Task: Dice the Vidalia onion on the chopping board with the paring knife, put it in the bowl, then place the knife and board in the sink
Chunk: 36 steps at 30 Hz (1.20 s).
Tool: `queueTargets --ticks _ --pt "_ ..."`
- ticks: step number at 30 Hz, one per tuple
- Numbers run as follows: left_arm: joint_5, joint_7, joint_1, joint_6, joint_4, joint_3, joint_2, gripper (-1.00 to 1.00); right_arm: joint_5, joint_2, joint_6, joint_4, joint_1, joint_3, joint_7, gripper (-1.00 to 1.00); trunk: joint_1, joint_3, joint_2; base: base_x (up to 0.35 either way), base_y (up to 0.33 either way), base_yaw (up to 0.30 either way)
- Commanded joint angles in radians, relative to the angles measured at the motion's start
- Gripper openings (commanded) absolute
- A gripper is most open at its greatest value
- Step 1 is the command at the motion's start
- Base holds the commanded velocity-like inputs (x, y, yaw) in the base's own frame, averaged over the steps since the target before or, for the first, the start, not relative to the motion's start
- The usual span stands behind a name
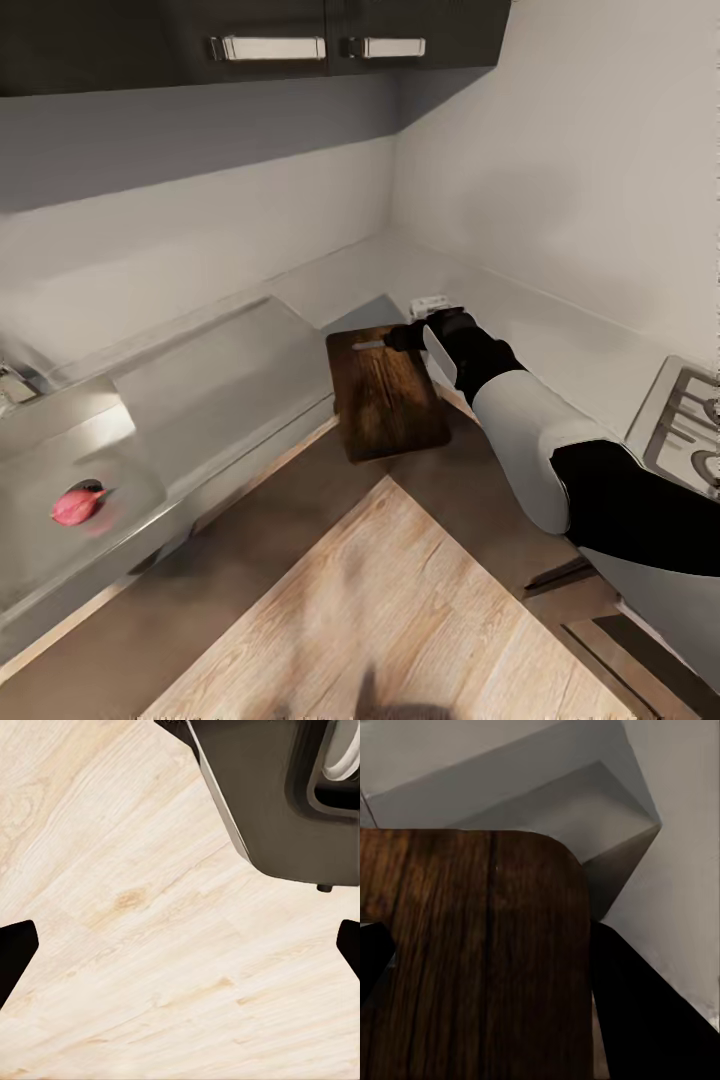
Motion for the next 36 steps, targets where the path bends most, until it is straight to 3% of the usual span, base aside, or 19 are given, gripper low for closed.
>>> queueTargets --ticks 1,10,18,23,36 --pt "0.006 -0.001 0.001 -0.002 -0.002 0.001 0.0 1.0 0.0 0.0 0.004 -0.001 -0.001 0.002 0.021 -1.0 0.0 0.0 -0.002 -0.312 0.086 0.0" --pt "0.012 0.002 0.001 -0.002 -0.005 0.002 -0.002 1.0 0.0 0.0 0.002 0.007 -0.001 0.002 0.077 -1.0 0.0 0.014 -0.002 -0.257 0.047 0.0" --pt "0.013 0.003 0.001 -0.004 -0.009 0.002 -0.004 1.0 0.002 0.0 -0.006 0.063 -0.001 0.002 0.076 -1.0 0.0 0.027 -0.002 -0.018 0.001 0.0" --pt "0.013 0.002 0.001 -0.004 -0.01 0.003 -0.012 1.0 0.004 0.0 -0.077 0.125 -0.001 0.001 0.075 -1.0 0.0 0.035 -0.002 0.0 0.0 0.0" --pt "0.012 0.002 0.001 -0.004 -0.006 0.002 -0.02 1.0 0.004 0.0 -0.099 0.144 -0.001 0.002 0.069 -1.0 0.0 0.055 -0.002 0.0 0.0 0.0"
